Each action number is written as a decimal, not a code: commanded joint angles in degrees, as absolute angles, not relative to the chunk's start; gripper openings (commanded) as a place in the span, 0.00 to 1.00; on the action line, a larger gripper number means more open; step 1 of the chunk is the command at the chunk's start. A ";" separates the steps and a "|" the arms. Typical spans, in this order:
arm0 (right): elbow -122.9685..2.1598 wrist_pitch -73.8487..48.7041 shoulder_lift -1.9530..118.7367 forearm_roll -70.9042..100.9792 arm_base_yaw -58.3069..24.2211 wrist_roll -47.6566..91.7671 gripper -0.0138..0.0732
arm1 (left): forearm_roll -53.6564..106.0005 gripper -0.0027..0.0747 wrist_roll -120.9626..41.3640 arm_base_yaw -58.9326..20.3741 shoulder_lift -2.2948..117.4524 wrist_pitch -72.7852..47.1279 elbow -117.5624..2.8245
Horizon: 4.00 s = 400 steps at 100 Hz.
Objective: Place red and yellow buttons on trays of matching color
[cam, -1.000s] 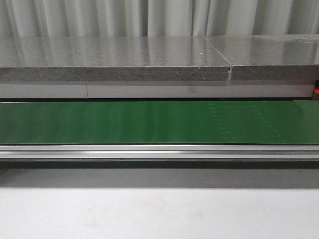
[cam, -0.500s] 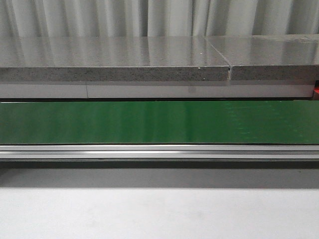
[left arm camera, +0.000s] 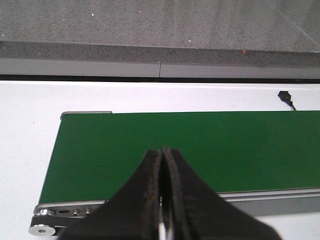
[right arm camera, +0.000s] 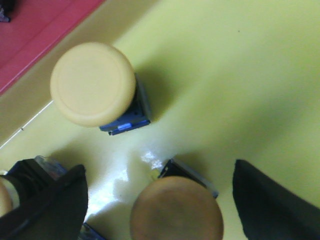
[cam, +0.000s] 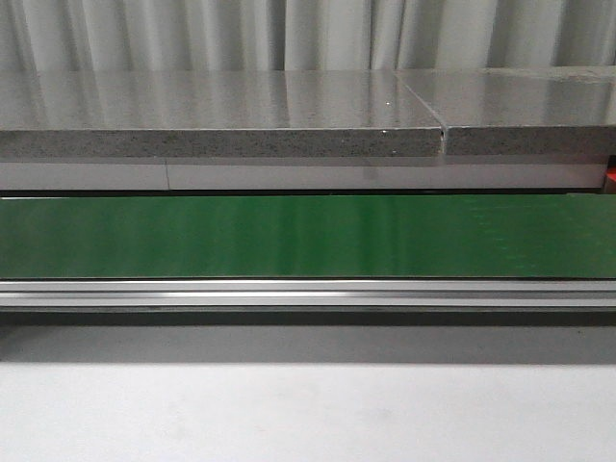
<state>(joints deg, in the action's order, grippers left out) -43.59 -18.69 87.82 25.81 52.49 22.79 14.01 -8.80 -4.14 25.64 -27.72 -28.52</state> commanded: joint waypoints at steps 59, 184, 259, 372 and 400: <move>-50.35 -16.92 66.25 27.52 40.30 22.92 0.85 | 14.92 0.01 -8.82 -4.51 25.79 -23.51 -30.11; -33.72 -34.35 19.33 27.66 12.62 30.05 0.29 | 14.92 0.01 -8.82 -4.51 25.79 -23.51 -30.11; -33.72 -34.82 19.33 27.66 12.40 30.05 0.08 | 14.92 0.01 -8.82 -4.51 25.79 -23.51 -30.11; -3.46 -8.59 -1.42 -1.56 0.19 -0.85 0.08 | 14.92 0.01 -8.82 -4.51 25.79 -23.51 -30.11; 0.97 -4.12 -1.47 -1.74 0.19 -2.70 0.08 | 14.92 0.01 -8.82 -4.51 25.79 -23.51 -30.11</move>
<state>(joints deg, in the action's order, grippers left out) 1.51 -10.20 -0.62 -0.77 0.18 -2.07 14.01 -8.80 -4.14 25.62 -27.72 -28.52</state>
